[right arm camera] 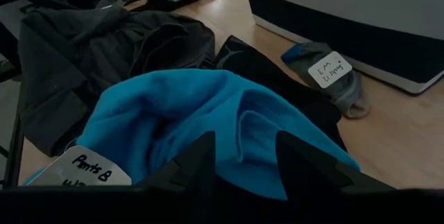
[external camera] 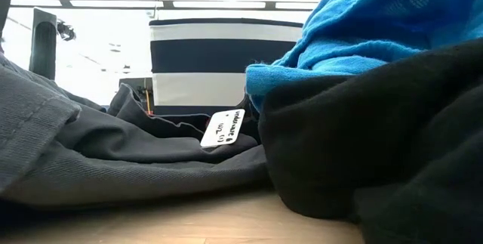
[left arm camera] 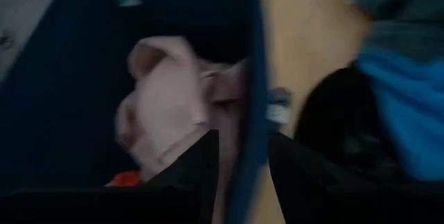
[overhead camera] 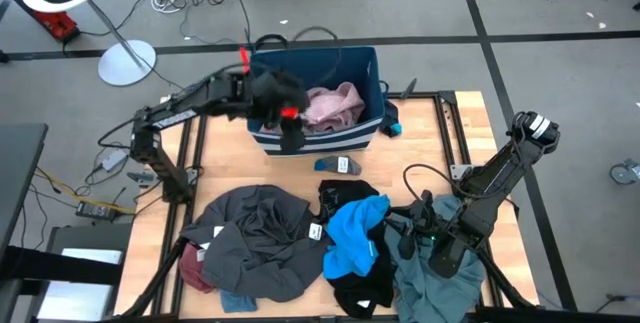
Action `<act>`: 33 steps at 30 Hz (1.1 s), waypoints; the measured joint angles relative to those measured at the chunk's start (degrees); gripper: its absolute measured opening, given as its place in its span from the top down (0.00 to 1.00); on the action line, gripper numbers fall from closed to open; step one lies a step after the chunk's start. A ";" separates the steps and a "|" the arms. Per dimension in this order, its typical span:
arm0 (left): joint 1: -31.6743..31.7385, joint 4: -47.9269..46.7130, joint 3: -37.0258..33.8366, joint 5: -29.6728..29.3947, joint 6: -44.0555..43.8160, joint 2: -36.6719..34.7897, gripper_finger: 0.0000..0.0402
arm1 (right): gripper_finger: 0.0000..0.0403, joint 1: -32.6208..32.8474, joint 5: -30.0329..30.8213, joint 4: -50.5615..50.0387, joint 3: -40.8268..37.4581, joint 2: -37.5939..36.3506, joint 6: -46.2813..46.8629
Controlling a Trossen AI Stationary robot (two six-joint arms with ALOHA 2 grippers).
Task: Sort clothes
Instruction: Put the blue pants into the laundry organizer
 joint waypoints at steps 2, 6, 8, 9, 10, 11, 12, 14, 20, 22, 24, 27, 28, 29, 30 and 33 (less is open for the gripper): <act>-3.52 0.21 0.00 -1.68 -1.33 -0.31 0.68 | 0.62 -0.03 0.02 0.00 0.00 0.00 -0.01; -9.97 -0.07 0.00 -7.19 -3.71 -0.63 0.68 | 0.62 -0.04 0.02 0.36 0.00 0.00 -0.01; -13.12 -0.23 0.00 -9.81 -3.98 -0.71 0.68 | 0.62 -0.04 0.02 0.51 0.00 0.00 -0.01; -14.56 -0.24 0.00 -11.05 -4.03 -0.88 0.68 | 0.62 -0.04 0.02 0.76 0.00 0.00 -0.09; -16.04 -0.37 -0.02 -12.23 -4.37 -1.11 0.68 | 0.62 -0.04 0.02 1.04 0.00 0.00 -0.28; -17.24 -0.60 -0.05 -13.21 -4.64 -1.23 0.68 | 0.62 -0.04 0.02 1.16 0.00 0.00 -0.44; -18.22 -0.62 -0.22 -14.21 -4.97 -1.47 0.68 | 0.62 -0.04 0.02 1.20 0.00 0.00 -0.47; -20.31 -0.77 -2.40 -16.79 -6.31 -3.22 0.68 | 0.62 -0.04 0.02 1.57 0.00 0.00 -0.49; -24.03 6.38 -23.31 -19.68 -14.02 -15.48 0.68 | 0.62 -0.04 0.02 1.93 0.00 0.00 -0.52; -25.05 14.28 -33.81 -19.55 -15.66 -21.26 0.68 | 0.62 -0.04 0.02 2.16 0.00 0.00 -0.59; -25.71 23.12 -43.84 -17.70 -16.57 -26.88 0.68 | 0.62 -0.04 0.01 3.14 0.00 0.00 -1.43; -25.87 36.10 -57.36 -13.15 -16.72 -34.53 0.68 | 0.62 -0.48 -0.02 5.72 0.00 0.00 -4.67; -25.81 40.10 -61.64 -11.60 -16.77 -36.84 0.68 | 0.62 -0.86 -0.17 7.01 0.00 0.00 -6.17; -25.75 43.65 -65.60 -10.19 -16.77 -38.70 0.68 | 0.62 -1.46 -0.58 8.79 0.00 0.00 -8.05; -25.75 46.89 -69.08 -9.26 -16.89 -40.38 0.68 | 0.62 -2.32 -1.67 10.86 0.11 0.00 -10.52; -25.84 52.73 -77.49 -7.88 -18.66 -44.36 0.68 | 0.62 -6.30 -9.18 13.78 2.62 0.00 -16.85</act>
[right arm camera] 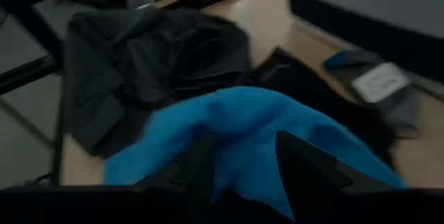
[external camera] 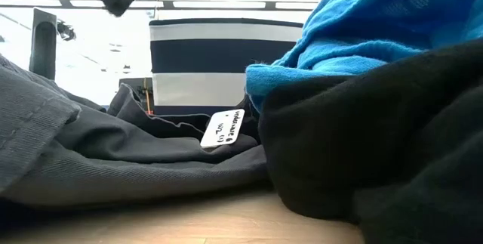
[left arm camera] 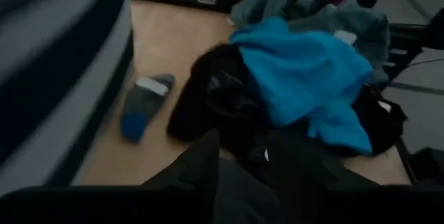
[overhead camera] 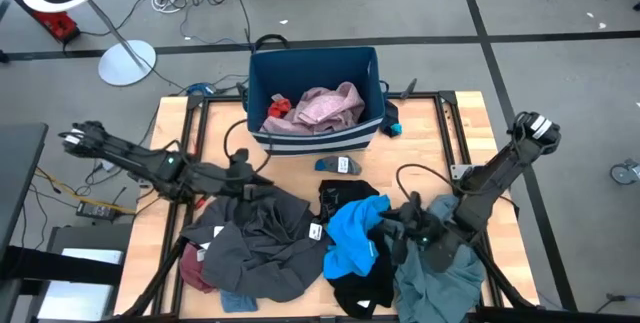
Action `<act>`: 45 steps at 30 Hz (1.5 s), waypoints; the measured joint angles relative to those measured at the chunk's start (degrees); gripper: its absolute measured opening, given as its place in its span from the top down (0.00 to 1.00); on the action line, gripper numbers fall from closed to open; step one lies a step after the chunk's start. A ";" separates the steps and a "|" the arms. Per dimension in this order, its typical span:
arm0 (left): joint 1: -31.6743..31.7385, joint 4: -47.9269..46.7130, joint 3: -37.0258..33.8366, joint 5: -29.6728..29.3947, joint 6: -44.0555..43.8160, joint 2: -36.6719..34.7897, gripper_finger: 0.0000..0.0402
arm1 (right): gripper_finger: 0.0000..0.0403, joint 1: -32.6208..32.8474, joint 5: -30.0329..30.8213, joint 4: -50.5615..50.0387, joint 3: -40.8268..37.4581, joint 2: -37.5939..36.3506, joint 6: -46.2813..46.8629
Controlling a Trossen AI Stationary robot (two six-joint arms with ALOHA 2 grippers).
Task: Sort clothes
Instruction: Put the blue pants into the laundry organizer
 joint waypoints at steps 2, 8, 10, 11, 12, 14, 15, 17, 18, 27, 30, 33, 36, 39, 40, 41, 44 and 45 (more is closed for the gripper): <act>0.02 2.09 -4.17 0.04 -1.67 -1.59 0.68 | 0.62 -2.77 -5.14 -0.07 2.31 0.00 -2.61; -0.02 6.75 -10.80 0.08 -4.02 -2.39 0.68 | 0.62 -9.10 -14.72 -5.50 9.65 0.00 -8.07; -0.18 8.72 -12.39 0.08 -4.10 -2.39 0.68 | 0.62 -11.26 -19.34 -8.36 11.98 0.00 -7.62; -0.22 9.78 -13.07 0.08 -4.10 -2.39 0.68 | 0.62 -12.22 -21.13 -9.75 12.92 0.00 -7.06; -0.26 10.79 -13.62 0.09 -4.14 -2.39 0.68 | 0.62 -12.93 -22.56 -11.23 13.82 0.00 -6.21; -0.28 12.30 -14.54 0.13 -4.14 -2.39 0.68 | 0.63 -14.02 -25.44 -15.07 15.51 0.00 -3.88; -0.28 13.06 -15.08 0.15 -4.14 -2.39 0.68 | 0.63 -14.37 -26.74 -17.19 16.19 0.00 -2.43; -0.28 15.09 -16.23 0.29 -4.15 -2.39 0.68 | 0.63 -15.04 -28.80 -21.10 17.37 0.50 0.72; -0.28 15.87 -16.71 0.28 -4.19 -2.39 0.68 | 0.63 -15.22 -29.53 -22.54 18.02 0.98 1.57; -0.33 16.72 -17.35 0.30 -4.60 -2.39 0.68 | 0.63 -16.66 -34.98 -28.16 25.57 11.75 3.08; -0.33 16.39 -17.35 0.30 -4.60 -2.39 0.68 | 0.63 -17.07 -35.39 -28.68 27.73 14.87 2.57; -0.33 16.27 -17.35 0.30 -4.58 -2.39 0.68 | 0.63 -17.63 -36.05 -28.25 29.13 17.28 2.28; -0.33 16.20 -17.34 0.29 -5.14 -2.39 0.68 | 0.63 -18.36 -37.35 -28.07 29.32 19.60 1.97; -0.33 16.22 -17.33 0.30 -5.30 -2.39 0.68 | 0.65 -18.82 -37.65 -28.03 29.30 21.83 1.90; -0.33 16.21 -17.35 0.30 -5.30 -2.39 0.68 | 0.67 -18.94 -37.85 -28.00 29.29 22.56 1.62; -0.33 16.23 -17.33 0.29 -5.32 -2.39 0.68 | 0.71 -19.00 -37.94 -27.96 29.29 23.23 1.23; -0.33 16.21 -17.33 0.30 -5.32 -2.37 0.68 | 0.89 -19.20 -38.01 -27.08 29.27 24.32 -0.74; -0.32 16.18 -17.33 0.29 -5.32 -2.39 0.68 | 0.95 -19.21 -37.99 -26.71 29.27 24.37 -1.71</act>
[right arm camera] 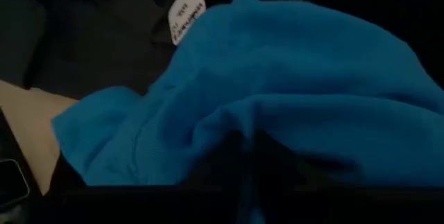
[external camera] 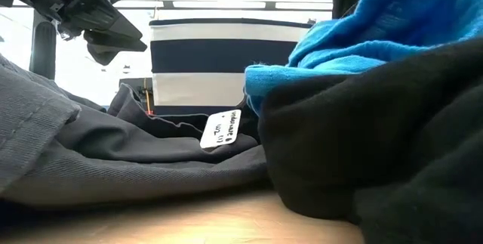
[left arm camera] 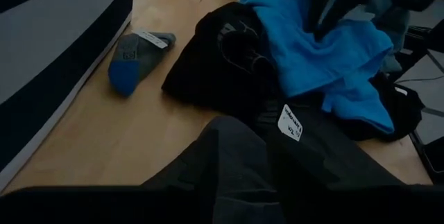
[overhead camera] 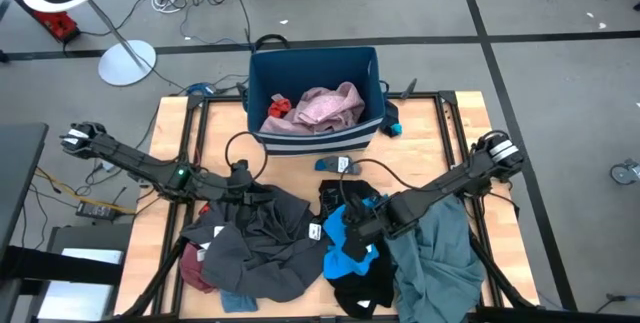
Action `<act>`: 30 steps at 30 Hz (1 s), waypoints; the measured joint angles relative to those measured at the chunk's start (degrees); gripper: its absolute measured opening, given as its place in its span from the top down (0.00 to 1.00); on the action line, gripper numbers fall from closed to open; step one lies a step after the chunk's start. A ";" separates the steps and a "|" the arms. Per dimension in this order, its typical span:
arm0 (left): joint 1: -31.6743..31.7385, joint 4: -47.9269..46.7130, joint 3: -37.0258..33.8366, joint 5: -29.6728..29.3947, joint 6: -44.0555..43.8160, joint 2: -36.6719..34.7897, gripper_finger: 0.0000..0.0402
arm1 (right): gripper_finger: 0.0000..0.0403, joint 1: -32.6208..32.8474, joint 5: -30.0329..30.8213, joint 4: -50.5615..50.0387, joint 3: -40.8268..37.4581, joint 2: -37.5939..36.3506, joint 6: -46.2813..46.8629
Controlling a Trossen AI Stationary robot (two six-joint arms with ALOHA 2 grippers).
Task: Sort clothes
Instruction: Put the blue pants into the laundry organizer
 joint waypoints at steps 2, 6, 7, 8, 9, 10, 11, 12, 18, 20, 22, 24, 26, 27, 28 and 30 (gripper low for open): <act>-0.01 -0.20 0.00 0.00 0.00 0.02 0.68 | 0.97 0.02 0.03 0.67 0.00 -0.21 -0.41; -0.01 0.22 0.00 -0.01 0.00 0.02 0.68 | 0.99 0.02 1.45 0.86 -0.04 -2.72 0.04; -0.01 0.20 0.00 -0.01 0.00 0.02 0.68 | 0.99 0.02 2.30 0.91 -0.04 -3.47 0.08; -0.01 0.20 0.00 -0.01 0.00 0.02 0.68 | 0.99 0.03 3.19 0.92 -0.04 -4.26 0.15; -0.01 0.17 0.00 0.00 0.00 0.02 0.68 | 0.99 0.07 3.91 0.88 -0.04 -5.02 0.12; -0.01 0.20 0.00 -0.01 0.00 0.02 0.68 | 0.99 0.07 4.77 0.88 -0.04 -5.88 0.09; -0.01 0.17 0.00 -0.01 0.00 0.02 0.68 | 0.99 0.07 5.68 0.88 -0.04 -6.86 0.05; -0.01 0.11 0.00 -0.01 0.00 0.02 0.68 | 0.99 0.07 6.53 0.89 -0.04 -7.84 -0.08; 0.10 0.19 0.00 -0.56 1.33 0.02 0.68 | 1.00 0.07 11.93 1.28 -0.04 -13.28 -2.54; 0.10 0.15 0.01 -1.17 1.55 0.02 0.68 | 1.00 0.07 14.78 2.64 -0.04 -14.99 -4.20; 0.10 0.09 0.02 -1.28 2.70 0.02 0.68 | 1.00 0.05 17.31 5.61 -0.04 -16.58 -7.02; 0.10 0.09 0.02 -1.28 3.13 0.02 0.68 | 1.00 -0.41 19.39 9.64 -0.04 -18.12 -10.91; 0.10 0.10 0.02 -1.28 3.00 0.02 0.68 | 1.00 -1.32 20.61 14.35 -0.04 -19.43 -15.27; 0.10 0.09 0.02 -1.28 2.93 0.02 0.68 | 1.00 -1.91 21.11 16.82 -0.04 -19.92 -17.62; 0.10 0.11 0.02 -1.29 2.93 0.02 0.68 | 1.00 -2.57 21.48 19.34 -0.04 -20.32 -19.92; 0.10 0.22 0.02 -1.30 2.91 0.02 0.68 | 1.00 -4.30 21.74 24.10 -0.04 -20.93 -24.54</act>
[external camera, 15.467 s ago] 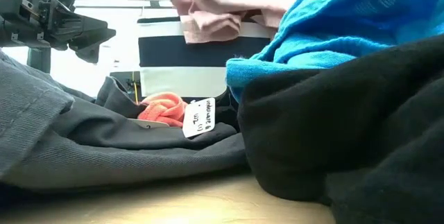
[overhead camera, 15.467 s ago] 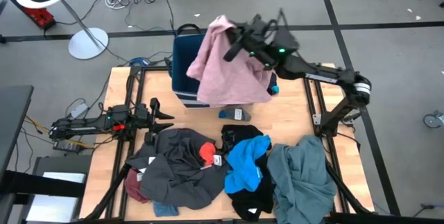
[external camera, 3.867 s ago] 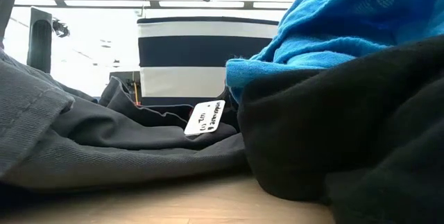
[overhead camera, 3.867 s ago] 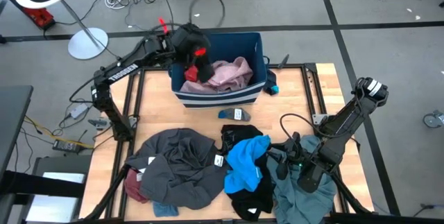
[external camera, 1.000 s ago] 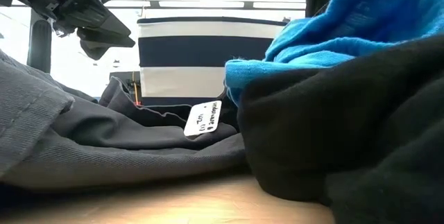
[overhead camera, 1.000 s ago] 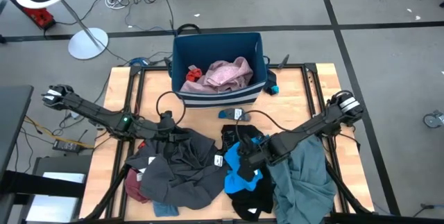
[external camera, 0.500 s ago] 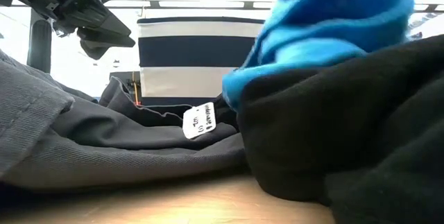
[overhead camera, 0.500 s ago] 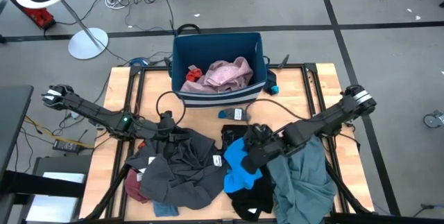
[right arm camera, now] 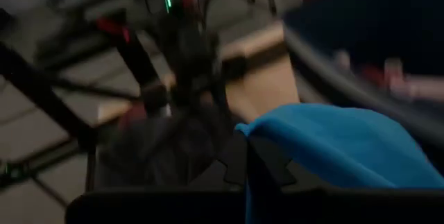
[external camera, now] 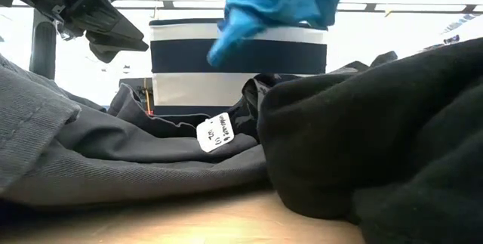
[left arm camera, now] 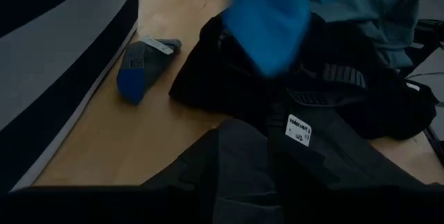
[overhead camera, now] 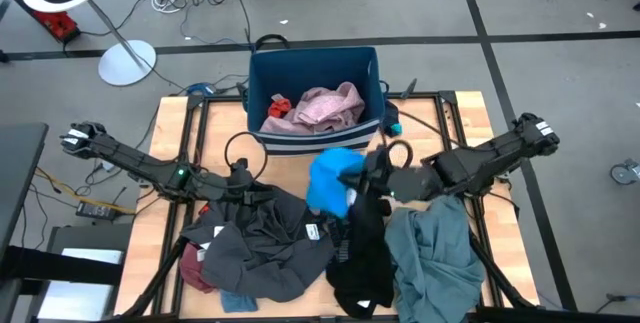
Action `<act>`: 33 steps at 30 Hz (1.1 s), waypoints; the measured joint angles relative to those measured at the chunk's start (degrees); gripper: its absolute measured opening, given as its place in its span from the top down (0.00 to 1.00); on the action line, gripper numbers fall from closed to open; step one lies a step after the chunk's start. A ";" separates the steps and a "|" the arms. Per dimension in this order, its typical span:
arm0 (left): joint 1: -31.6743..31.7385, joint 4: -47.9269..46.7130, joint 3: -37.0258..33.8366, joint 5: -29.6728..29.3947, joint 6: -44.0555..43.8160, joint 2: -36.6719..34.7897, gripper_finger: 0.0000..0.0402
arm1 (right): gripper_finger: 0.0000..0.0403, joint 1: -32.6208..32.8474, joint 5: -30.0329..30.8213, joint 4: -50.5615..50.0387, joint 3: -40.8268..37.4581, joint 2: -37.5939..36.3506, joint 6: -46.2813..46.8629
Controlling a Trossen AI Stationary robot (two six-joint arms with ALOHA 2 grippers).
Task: Sort clothes
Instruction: Put the blue pants into the laundry organizer
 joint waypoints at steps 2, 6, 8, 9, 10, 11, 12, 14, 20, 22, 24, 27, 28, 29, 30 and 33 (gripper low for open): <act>0.00 0.44 0.00 0.01 0.00 0.00 0.68 | 1.00 -2.09 -0.02 4.72 0.00 -0.38 -4.14; 0.00 1.06 0.00 0.02 -0.02 0.02 0.68 | 1.00 -6.75 -0.97 12.39 0.00 -0.49 -10.99; 0.00 1.53 0.00 0.01 -0.04 0.02 0.68 | 1.00 -9.22 -2.90 16.19 0.00 -0.49 -13.33; 0.00 1.55 0.00 -0.01 -0.04 0.02 0.68 | 1.00 -10.41 -3.90 17.85 -0.01 -0.49 -14.19; 0.00 1.55 0.00 0.00 -0.04 0.02 0.68 | 1.00 -11.66 -4.83 19.34 0.00 -0.49 -15.00; 0.00 1.55 0.00 0.02 -0.04 0.02 0.68 | 1.00 -12.87 -5.64 20.81 -0.01 -0.49 -15.83; 0.00 1.55 0.00 -0.01 -0.04 0.02 0.68 | 1.00 -14.04 -6.29 22.25 -0.01 -0.49 -16.63; 0.00 1.55 0.00 0.01 -0.05 0.02 0.68 | 1.00 -16.33 -7.78 25.48 -0.02 -0.47 -18.16; 0.00 1.55 0.00 -0.01 -0.07 0.02 0.68 | 1.00 -23.59 -13.23 34.06 -0.02 -0.47 -20.87; 0.00 1.55 0.00 -0.01 -0.07 0.02 0.68 | 1.00 -26.09 -14.63 34.82 -0.02 -0.47 -20.87; 0.00 1.56 0.00 -0.01 -0.09 0.02 0.68 | 1.00 -28.47 -15.73 34.92 -0.02 -0.45 -20.87; 0.00 1.57 0.00 -0.01 -0.09 0.02 0.68 | 1.00 -31.84 -16.65 34.88 -0.02 0.02 -20.87; 0.00 1.56 0.00 -0.01 -0.09 0.02 0.68 | 1.00 -32.88 -16.86 34.64 -0.02 0.24 -20.87; 0.00 1.55 0.00 -0.01 -0.09 0.02 0.68 | 1.00 -33.91 -17.19 34.51 -0.02 0.66 -20.87; 0.00 1.57 0.00 -0.01 -0.09 0.02 0.68 | 1.00 -34.77 -17.61 34.91 -0.02 1.18 -20.87; 0.00 1.63 0.00 -0.01 -0.11 0.02 0.68 | 1.00 -37.51 -20.24 35.73 -0.02 3.14 -20.67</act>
